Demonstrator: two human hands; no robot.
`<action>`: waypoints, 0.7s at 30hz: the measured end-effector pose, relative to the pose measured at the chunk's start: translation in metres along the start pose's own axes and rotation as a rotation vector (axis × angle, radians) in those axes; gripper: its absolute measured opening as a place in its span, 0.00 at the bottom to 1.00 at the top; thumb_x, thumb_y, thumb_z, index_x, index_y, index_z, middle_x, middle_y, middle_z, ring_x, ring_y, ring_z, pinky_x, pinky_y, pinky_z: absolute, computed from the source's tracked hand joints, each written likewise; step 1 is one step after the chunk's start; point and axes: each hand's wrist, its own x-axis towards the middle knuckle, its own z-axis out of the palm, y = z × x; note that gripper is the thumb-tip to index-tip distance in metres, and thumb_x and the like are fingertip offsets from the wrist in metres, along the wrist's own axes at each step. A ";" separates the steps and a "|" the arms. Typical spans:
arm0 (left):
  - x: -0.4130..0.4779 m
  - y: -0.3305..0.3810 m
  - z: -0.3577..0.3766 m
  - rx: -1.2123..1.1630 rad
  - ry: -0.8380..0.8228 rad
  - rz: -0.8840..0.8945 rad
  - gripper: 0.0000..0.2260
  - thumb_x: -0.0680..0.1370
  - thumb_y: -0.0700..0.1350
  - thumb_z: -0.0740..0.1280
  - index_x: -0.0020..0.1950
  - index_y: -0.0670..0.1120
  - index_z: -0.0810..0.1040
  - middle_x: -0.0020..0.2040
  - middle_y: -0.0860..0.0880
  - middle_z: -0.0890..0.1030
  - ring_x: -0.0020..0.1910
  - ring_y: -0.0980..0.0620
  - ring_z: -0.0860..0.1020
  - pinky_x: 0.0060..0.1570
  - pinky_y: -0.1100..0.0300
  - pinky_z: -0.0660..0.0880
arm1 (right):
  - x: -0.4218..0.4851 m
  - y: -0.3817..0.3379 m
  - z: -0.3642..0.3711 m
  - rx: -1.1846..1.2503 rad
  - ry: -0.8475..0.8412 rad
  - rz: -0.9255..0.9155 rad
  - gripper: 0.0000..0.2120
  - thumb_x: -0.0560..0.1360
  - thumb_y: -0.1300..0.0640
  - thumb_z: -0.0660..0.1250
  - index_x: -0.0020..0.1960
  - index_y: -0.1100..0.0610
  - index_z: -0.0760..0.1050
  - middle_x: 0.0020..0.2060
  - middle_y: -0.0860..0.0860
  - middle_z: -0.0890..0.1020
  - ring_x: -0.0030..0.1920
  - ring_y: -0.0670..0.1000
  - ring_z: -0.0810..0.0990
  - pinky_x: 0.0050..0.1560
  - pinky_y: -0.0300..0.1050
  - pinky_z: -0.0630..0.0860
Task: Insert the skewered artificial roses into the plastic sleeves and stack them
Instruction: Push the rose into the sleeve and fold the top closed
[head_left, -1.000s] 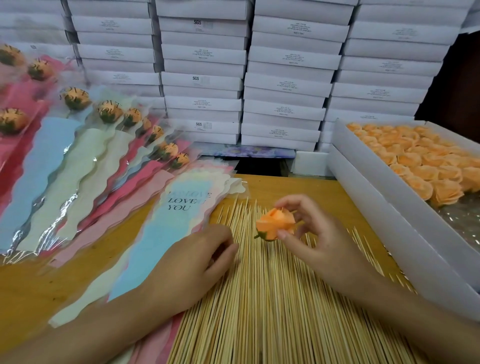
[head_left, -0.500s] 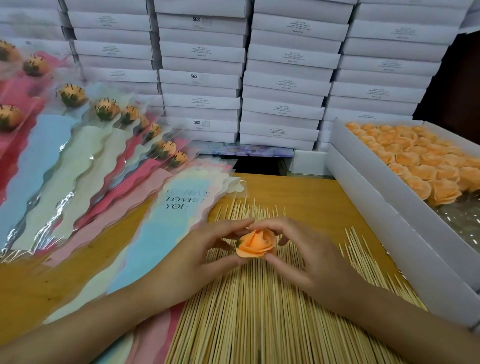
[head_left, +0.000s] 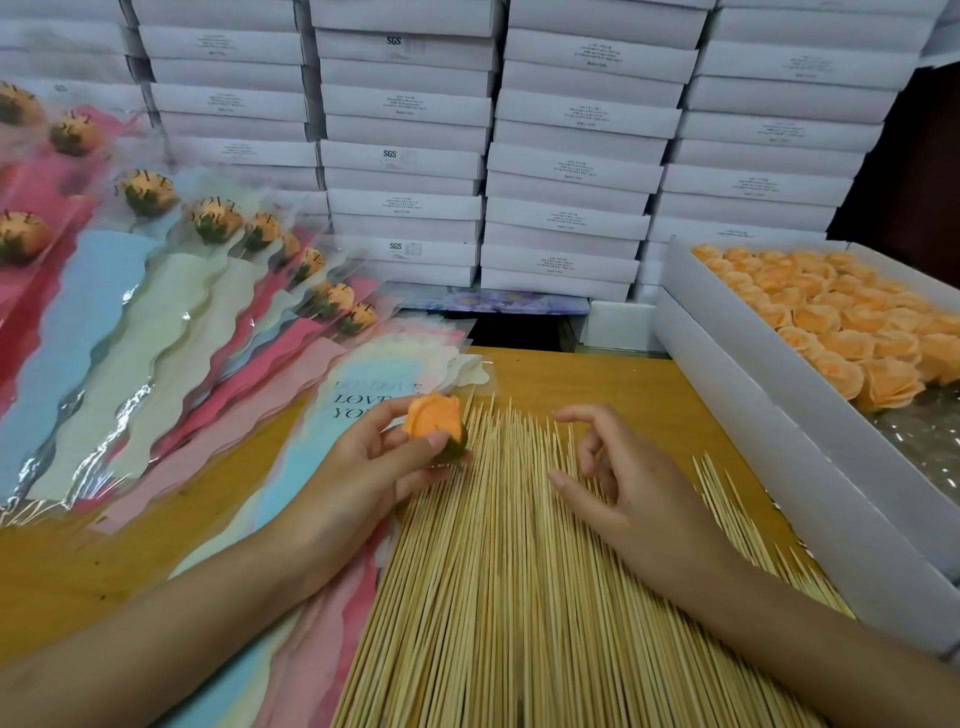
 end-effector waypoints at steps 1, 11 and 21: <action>0.001 0.000 0.000 -0.053 0.002 -0.006 0.21 0.69 0.42 0.71 0.61 0.42 0.74 0.52 0.39 0.84 0.52 0.43 0.83 0.43 0.63 0.80 | 0.000 0.001 0.001 -0.018 -0.016 0.017 0.20 0.75 0.41 0.62 0.66 0.38 0.63 0.37 0.43 0.72 0.38 0.41 0.73 0.35 0.35 0.66; 0.002 -0.002 -0.002 -0.010 -0.007 -0.032 0.19 0.71 0.45 0.72 0.61 0.45 0.76 0.55 0.39 0.83 0.55 0.42 0.82 0.47 0.62 0.80 | -0.002 0.001 0.001 -0.103 -0.127 0.133 0.24 0.77 0.41 0.63 0.71 0.41 0.62 0.29 0.46 0.72 0.31 0.43 0.73 0.36 0.32 0.61; 0.002 -0.001 -0.003 0.015 -0.053 -0.039 0.15 0.65 0.49 0.76 0.52 0.54 0.83 0.54 0.42 0.84 0.56 0.42 0.82 0.48 0.61 0.79 | -0.001 -0.002 -0.002 -0.154 -0.177 0.157 0.27 0.78 0.51 0.61 0.74 0.41 0.58 0.30 0.48 0.76 0.32 0.45 0.75 0.33 0.33 0.61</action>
